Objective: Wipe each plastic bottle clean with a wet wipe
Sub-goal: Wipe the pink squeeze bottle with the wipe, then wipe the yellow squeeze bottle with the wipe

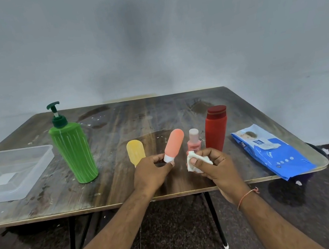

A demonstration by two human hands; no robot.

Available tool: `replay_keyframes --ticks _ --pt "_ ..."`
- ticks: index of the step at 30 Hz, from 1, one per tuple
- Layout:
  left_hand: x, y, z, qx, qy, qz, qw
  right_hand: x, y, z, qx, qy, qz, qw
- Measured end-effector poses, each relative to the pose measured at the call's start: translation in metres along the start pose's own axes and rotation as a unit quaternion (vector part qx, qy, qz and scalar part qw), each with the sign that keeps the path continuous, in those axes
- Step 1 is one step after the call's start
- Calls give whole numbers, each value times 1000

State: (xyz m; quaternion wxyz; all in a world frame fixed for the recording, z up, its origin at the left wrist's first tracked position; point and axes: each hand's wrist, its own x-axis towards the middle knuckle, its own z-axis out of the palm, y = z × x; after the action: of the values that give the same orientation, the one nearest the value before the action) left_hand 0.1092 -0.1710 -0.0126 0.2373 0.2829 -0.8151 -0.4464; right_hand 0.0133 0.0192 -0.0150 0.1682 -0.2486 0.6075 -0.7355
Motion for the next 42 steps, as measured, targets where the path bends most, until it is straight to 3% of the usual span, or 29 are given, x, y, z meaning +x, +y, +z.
replay_keyframes --ticks 12,19,32,37,42 --pt "8 4 3 138 -26 -7 990 0 7 -4 10 -12 -10 1000" --pt "16 5 2 126 -56 -45 989 -2 7 -5 11 -13 -22 1000" --pt "9 12 -4 167 -85 17 982 -4 1 -4 -2 -17 -7 1000" --pt "-19 6 -10 70 30 32 997 -5 1 -5 -24 -20 1 1000" --pt "-31 -24 -32 -82 180 71 978 -3 -2 0 -62 -17 8 998"
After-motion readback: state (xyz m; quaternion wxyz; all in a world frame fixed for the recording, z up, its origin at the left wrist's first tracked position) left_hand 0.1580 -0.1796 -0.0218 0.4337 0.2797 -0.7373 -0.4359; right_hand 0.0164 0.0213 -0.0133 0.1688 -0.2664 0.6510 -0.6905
